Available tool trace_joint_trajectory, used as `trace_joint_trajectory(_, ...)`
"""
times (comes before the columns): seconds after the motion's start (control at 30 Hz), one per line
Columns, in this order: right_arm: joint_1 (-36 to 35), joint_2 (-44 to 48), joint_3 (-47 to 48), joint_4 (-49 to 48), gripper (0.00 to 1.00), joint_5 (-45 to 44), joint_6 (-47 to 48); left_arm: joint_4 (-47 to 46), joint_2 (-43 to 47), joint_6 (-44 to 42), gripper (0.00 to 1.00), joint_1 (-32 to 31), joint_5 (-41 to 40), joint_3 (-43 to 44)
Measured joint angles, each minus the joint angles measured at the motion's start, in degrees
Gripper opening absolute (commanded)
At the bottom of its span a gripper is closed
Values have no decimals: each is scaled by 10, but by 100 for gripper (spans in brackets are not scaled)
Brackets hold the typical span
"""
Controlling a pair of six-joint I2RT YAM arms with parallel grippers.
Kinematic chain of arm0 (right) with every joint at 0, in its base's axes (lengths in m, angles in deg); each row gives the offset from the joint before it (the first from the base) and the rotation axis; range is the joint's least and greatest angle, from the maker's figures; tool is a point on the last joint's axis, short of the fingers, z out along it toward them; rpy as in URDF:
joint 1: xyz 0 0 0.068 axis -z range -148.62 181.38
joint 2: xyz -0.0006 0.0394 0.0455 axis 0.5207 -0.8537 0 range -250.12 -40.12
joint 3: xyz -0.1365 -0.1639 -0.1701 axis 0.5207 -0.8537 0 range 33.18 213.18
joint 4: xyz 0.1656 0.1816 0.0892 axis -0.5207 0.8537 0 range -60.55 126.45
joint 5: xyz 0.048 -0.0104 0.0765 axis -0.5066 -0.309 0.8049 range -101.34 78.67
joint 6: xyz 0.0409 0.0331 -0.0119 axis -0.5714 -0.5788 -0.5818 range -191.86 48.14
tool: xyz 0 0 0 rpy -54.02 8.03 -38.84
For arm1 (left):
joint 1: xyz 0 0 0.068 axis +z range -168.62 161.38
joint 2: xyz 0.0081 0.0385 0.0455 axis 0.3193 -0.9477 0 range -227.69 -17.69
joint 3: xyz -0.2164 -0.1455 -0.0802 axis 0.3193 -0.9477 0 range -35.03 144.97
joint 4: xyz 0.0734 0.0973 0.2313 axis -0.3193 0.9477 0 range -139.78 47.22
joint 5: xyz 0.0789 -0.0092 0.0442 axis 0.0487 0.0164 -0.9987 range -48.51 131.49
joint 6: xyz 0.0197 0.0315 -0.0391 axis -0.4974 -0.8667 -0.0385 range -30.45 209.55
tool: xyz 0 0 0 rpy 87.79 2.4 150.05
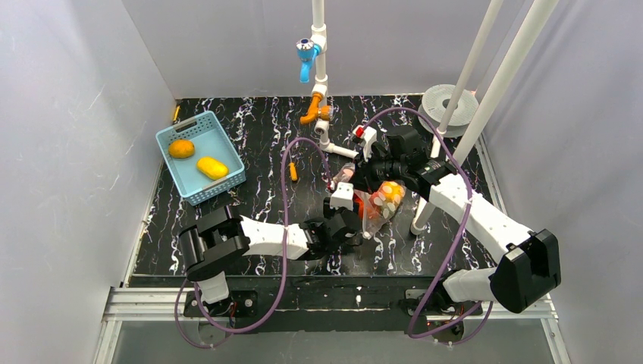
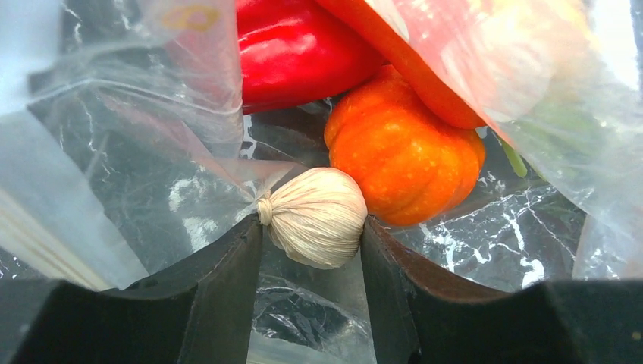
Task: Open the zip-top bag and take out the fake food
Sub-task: Pick up the food from the zipper food storage bag.
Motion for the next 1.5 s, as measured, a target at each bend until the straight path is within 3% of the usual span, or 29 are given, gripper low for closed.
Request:
trace_joint_trajectory(0.1,0,0,0,0,1,0,0,-7,4,-11,5,2,9,-6)
trace_joint_trajectory(0.5,-14,1,0,-4,1,44,-10,16,118,-59,3,9,108,-53)
trace_joint_trajectory(1.03,-12,1,0,-4,1,47,-15,57,255,-49,1,9,169,-121)
trace_joint_trajectory(1.5,-12,1,0,-5,1,47,-15,69,323,-31,1,26,218,-147)
